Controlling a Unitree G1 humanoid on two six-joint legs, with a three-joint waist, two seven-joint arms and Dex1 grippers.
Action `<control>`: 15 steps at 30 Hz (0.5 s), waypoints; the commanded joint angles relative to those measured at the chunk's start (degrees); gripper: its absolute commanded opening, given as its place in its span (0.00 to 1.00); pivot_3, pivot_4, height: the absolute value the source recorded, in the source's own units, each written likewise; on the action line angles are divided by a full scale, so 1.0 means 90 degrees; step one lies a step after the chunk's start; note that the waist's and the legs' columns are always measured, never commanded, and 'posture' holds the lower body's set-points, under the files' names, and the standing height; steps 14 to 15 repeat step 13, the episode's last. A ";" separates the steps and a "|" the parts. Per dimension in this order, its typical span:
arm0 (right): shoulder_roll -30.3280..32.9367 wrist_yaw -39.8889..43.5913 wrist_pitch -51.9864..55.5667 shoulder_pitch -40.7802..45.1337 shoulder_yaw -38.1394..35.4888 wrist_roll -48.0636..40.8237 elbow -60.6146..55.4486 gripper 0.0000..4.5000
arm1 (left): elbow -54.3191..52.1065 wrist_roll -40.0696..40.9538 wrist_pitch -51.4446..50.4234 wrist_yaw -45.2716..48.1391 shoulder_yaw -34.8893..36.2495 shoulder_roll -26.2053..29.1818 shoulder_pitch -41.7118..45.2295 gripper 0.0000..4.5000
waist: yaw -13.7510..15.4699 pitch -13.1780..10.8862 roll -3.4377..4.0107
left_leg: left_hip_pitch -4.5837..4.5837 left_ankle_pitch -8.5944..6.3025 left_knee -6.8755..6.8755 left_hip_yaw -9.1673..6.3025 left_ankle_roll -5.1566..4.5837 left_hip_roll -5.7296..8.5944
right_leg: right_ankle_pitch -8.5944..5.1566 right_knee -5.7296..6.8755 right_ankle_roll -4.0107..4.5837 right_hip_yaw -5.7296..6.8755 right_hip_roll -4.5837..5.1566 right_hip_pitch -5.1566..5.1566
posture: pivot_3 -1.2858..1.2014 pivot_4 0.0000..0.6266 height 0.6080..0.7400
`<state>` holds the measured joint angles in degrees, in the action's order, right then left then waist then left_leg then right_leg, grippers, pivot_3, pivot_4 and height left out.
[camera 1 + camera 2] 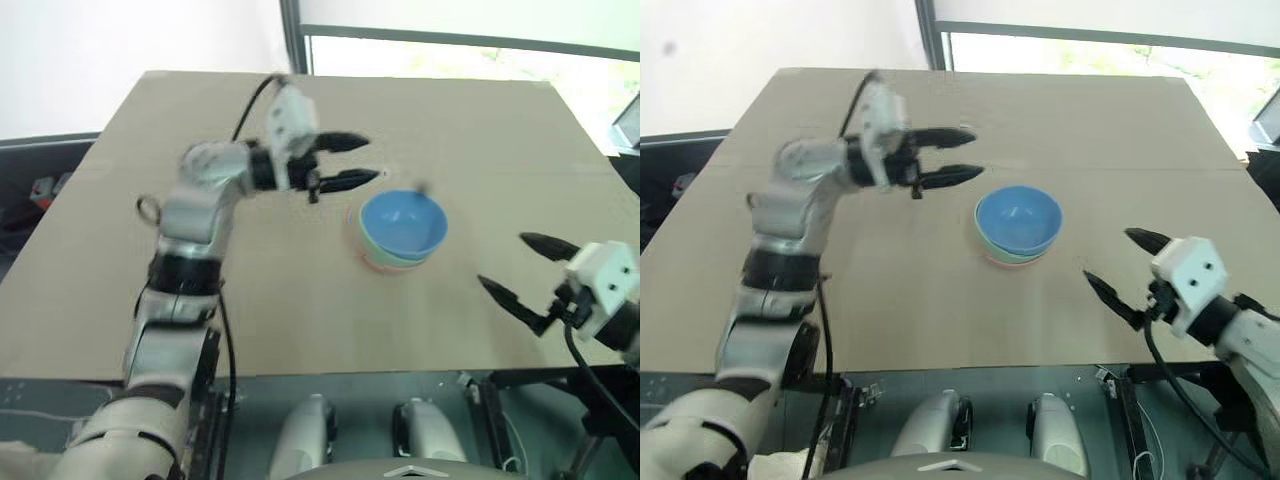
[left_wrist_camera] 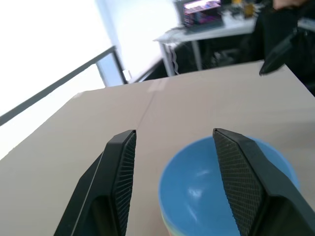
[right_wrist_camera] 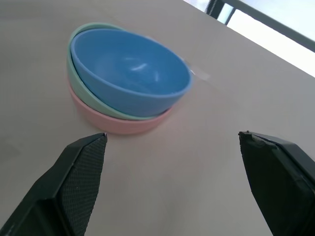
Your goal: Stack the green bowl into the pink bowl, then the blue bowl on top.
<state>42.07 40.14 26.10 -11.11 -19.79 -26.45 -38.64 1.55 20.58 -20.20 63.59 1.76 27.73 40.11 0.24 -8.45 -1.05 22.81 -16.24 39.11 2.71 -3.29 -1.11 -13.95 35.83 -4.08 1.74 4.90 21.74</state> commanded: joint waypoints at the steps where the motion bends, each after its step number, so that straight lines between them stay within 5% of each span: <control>1: 0.0218 0.0744 -0.0390 0.0136 0.0296 -0.0035 0.0638 1.00 | -0.1360 0.0515 -0.0625 -0.0484 0.0491 0.0249 -0.1078 0.85 | 0.0049 -0.0004 -0.0006 | 0.0001 0.0000 0.0000 -0.0001 0.0000 -0.0001 | 0.0000 0.0000 0.0000 0.0002 0.0000 0.0000 | 0.52 0.24 1.00; 3: 0.0240 0.0848 -0.0634 0.0306 0.0341 0.0107 0.1002 1.00 | -0.1892 0.0421 -0.0669 -0.0782 0.0594 0.0368 -0.1869 0.99 | 0.0085 -0.0005 -0.0006 | 0.0007 -0.0001 0.0001 -0.0008 0.0000 -0.0001 | 0.0000 -0.0002 0.0000 0.0010 0.0002 0.0000 | 0.52 0.24 1.00; 10: 0.0659 0.1494 -0.0747 -0.0045 -0.0310 -0.0016 0.1487 1.00 | -0.3077 0.0916 -0.0722 -0.1004 0.1611 0.0866 -0.4104 0.99 | 0.0113 -0.0004 -0.0003 | -0.0011 -0.0001 0.0008 -0.0009 0.0002 0.0004 | -0.0001 -0.0002 0.0004 0.0007 0.0015 -0.0014 | 0.52 0.24 1.00; 15: 0.0810 0.1731 -0.0714 -0.0304 -0.0735 -0.0085 0.1569 1.00 | -0.3218 0.0973 -0.0588 -0.0947 0.1958 0.1069 -0.4765 0.99 | 0.0103 -0.0003 -0.0002 | -0.0016 -0.0001 0.0005 -0.0009 0.0003 -0.0001 | -0.0002 -0.0001 0.0006 0.0008 0.0015 -0.0016 | 0.52 0.24 1.00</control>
